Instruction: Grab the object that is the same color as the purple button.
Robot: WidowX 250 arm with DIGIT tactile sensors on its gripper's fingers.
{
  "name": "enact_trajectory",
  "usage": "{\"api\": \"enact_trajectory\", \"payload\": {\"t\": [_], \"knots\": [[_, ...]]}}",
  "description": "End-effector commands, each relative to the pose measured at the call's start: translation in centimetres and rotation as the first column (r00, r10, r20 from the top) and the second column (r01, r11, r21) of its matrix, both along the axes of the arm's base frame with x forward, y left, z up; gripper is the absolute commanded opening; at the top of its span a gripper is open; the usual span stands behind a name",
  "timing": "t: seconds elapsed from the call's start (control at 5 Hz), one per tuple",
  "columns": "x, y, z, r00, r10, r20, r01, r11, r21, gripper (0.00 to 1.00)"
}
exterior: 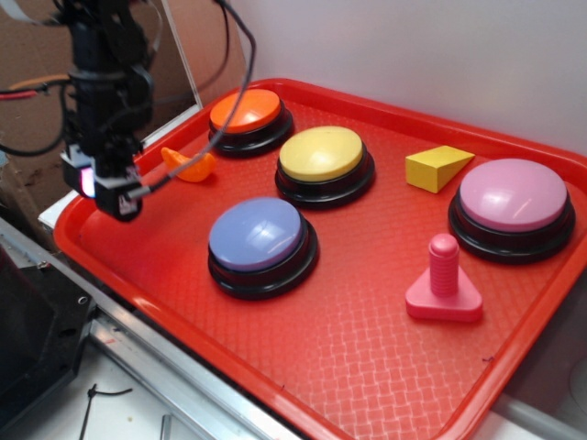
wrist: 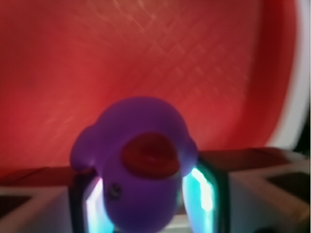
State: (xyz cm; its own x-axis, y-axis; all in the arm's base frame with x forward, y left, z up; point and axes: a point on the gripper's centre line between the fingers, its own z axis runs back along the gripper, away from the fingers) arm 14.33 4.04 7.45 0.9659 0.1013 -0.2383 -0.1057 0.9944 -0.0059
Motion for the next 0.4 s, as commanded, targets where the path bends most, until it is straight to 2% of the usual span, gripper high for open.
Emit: {"api": "enact_trajectory", "payload": {"t": [0.0,0.2], "knots": [[-4.4,-4.7,9.4,0.965,0.030,0.261,-0.011,0.997,-0.072,0.00],[-4.1,-5.3,14.3,0.961,-0.012,0.277,0.021,0.999,-0.030,0.00]]}}
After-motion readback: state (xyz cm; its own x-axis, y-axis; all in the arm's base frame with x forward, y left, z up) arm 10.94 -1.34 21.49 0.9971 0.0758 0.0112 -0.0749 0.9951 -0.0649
